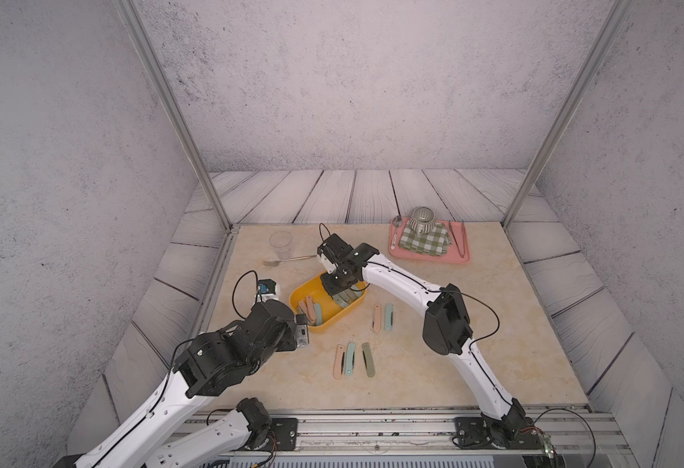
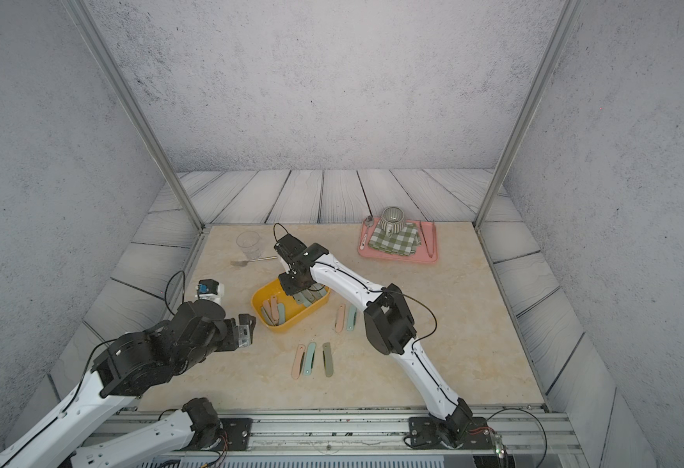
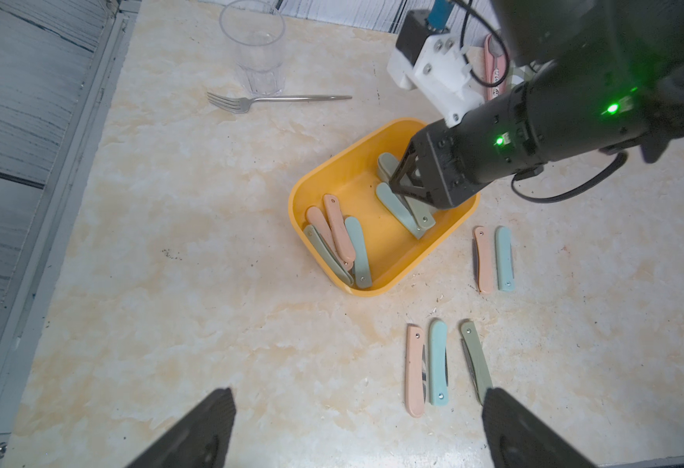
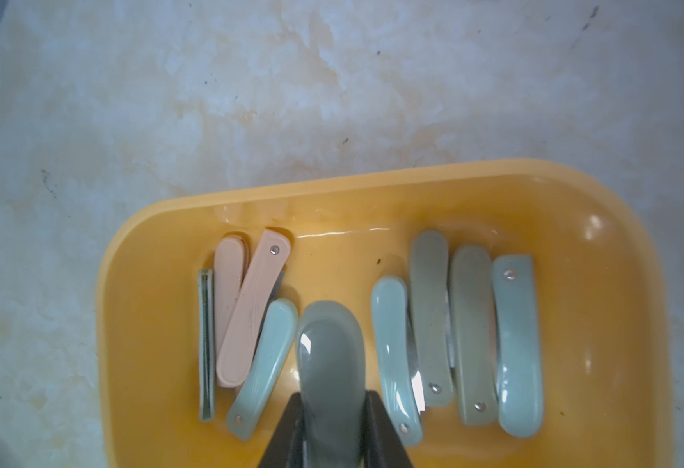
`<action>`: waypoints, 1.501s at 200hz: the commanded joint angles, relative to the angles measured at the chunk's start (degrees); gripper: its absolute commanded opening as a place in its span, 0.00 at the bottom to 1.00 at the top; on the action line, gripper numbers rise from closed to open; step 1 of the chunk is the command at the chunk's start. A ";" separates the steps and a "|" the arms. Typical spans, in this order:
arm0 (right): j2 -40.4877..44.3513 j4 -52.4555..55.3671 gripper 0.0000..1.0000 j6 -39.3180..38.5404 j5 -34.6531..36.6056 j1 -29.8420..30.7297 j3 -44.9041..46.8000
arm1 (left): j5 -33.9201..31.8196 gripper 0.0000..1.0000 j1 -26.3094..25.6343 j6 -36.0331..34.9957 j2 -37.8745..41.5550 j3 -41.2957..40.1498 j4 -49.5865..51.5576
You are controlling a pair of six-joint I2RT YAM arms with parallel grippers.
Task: Take the fruit knife out of the storage box
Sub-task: Pick up the fruit knife from the storage box, then place the fruit knife at the center of the board.
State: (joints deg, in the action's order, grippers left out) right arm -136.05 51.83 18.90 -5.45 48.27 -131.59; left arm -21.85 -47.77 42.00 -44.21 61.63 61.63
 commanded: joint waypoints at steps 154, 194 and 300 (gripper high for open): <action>28.54 -9.01 0.18 10.23 5.40 -13.53 48.98 | 4.89 0.99 1.63 -3.85 -7.92 2.46 -4.63; 28.14 -12.83 0.19 13.04 5.92 -15.12 54.42 | 6.25 0.99 1.63 -3.52 -9.03 1.90 -6.05; 25.84 -15.53 0.23 13.50 6.53 -16.28 57.49 | 7.01 0.99 1.65 -4.14 -11.73 2.94 -7.07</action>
State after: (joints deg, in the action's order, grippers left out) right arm -109.38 36.07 31.99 0.19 32.36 -73.97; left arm -14.90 -46.61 38.74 -55.64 63.29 54.74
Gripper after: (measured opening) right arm 0.242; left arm 0.987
